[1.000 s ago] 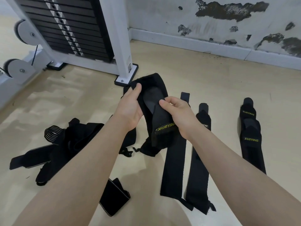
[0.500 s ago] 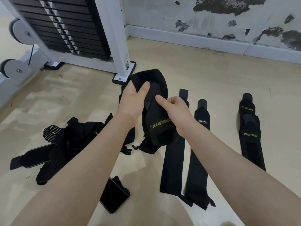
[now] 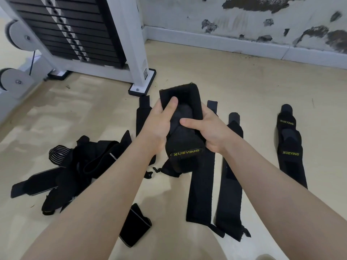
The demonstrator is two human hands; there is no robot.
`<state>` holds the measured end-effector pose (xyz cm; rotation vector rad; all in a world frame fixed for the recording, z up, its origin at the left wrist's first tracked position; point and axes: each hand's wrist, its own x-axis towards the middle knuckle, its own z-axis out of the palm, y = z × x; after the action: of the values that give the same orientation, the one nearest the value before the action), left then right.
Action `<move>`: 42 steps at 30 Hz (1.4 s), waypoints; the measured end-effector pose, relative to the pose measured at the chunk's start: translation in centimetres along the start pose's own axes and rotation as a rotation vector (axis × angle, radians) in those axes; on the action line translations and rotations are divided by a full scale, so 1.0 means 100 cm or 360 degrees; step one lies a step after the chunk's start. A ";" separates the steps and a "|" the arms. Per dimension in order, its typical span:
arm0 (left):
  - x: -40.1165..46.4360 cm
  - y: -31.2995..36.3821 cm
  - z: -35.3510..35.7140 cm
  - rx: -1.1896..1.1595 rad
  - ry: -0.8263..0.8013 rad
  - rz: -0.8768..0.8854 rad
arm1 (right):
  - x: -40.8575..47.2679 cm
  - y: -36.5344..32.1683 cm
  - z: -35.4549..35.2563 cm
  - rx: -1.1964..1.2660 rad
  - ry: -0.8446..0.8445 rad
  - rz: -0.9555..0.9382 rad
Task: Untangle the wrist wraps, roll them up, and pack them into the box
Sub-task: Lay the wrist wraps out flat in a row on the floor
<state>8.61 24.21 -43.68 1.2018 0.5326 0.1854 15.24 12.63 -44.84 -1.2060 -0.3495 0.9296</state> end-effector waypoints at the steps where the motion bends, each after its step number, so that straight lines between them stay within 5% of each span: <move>1: 0.001 -0.006 -0.001 -0.0087 -0.0032 -0.0130 | 0.002 0.001 -0.001 0.0020 -0.0006 -0.0024; 9: 0.003 -0.059 -0.041 0.0315 -0.0623 -0.0816 | 0.033 0.021 -0.025 0.0281 0.0243 0.0022; 14: 0.031 -0.082 -0.055 0.0466 -0.0279 -0.0989 | 0.081 0.032 -0.026 0.0167 0.0283 0.0102; 20: 0.101 -0.092 -0.050 0.0535 0.0106 -0.0758 | 0.159 0.008 -0.043 0.0169 0.0599 -0.0049; 26: 0.123 -0.143 -0.072 0.0941 0.0132 -0.0913 | 0.136 0.103 -0.095 -0.0436 0.0929 0.0948; 30: 0.116 -0.164 -0.079 0.1059 0.0154 -0.0819 | 0.072 0.157 -0.095 -0.0760 0.0544 0.0880; 33: 0.117 -0.172 -0.084 0.1099 0.0145 -0.0790 | 0.045 0.184 -0.086 -0.1458 0.0132 0.0729; 36: 0.118 -0.174 -0.085 0.1043 0.0106 -0.0844 | 0.043 0.210 -0.076 -0.1995 0.0189 0.0585; 39: 0.124 -0.168 -0.083 0.0841 0.0120 -0.0956 | 0.049 0.208 -0.062 -0.1677 0.0551 0.0502; 42: 0.131 -0.166 -0.086 0.0603 0.0101 -0.1025 | 0.054 0.194 -0.055 -0.0711 0.0659 0.0778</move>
<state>13.41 30.75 -65.02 1.3278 1.0129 -0.4458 14.00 14.32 -65.58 -1.9096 0.0880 1.0109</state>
